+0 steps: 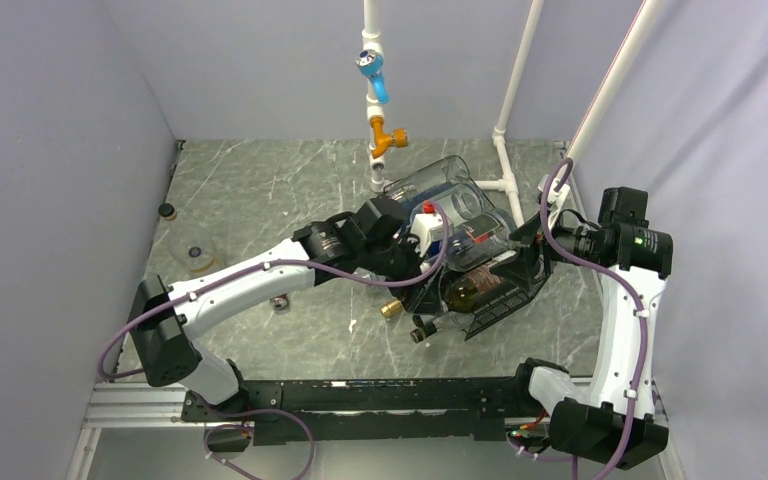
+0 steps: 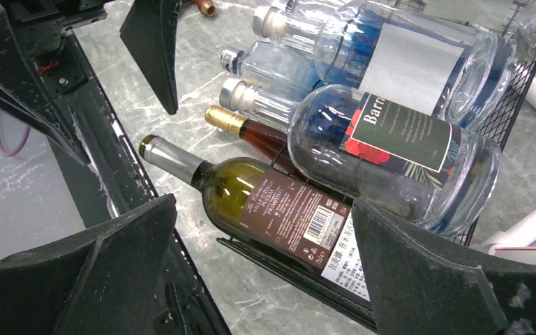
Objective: Take the wine bottle off the wine rack
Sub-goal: Pick up the wine bottle from the wine rack.
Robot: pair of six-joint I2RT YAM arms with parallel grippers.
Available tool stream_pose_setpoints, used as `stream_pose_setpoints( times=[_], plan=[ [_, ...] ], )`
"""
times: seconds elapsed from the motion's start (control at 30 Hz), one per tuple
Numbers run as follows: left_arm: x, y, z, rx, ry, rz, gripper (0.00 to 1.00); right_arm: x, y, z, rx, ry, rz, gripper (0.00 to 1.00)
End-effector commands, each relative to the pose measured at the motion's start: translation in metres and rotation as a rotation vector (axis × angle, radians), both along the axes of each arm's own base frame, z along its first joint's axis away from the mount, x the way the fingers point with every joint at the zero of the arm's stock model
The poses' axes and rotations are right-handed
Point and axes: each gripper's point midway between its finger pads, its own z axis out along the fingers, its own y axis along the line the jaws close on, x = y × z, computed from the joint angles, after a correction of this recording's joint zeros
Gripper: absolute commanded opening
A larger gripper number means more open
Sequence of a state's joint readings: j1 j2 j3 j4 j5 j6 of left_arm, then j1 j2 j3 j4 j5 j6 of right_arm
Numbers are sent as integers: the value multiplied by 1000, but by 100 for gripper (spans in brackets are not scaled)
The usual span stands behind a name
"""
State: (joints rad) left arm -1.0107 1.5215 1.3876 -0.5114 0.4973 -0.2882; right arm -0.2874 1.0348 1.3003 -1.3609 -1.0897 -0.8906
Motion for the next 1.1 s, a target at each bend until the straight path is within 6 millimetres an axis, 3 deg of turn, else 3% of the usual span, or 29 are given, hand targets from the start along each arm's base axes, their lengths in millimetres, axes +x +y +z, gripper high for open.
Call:
stream_pose_setpoints(
  times=[0.0, 0.27, 0.83, 1.07],
  plan=[
    [4, -5, -9, 29, -15, 20, 85, 2, 0, 2, -11, -49, 10, 100],
    [6, -13, -28, 22, -57, 46, 83, -1, 1, -2, -4, -44, 14, 100],
    [7, -13, -30, -83, -103, 67, 84, -2, 1, -3, 13, -45, 3, 100],
    [5, -15, -33, -99, -99, 62, 89, -2, 0, -4, 19, -43, 0, 100]
  ],
)
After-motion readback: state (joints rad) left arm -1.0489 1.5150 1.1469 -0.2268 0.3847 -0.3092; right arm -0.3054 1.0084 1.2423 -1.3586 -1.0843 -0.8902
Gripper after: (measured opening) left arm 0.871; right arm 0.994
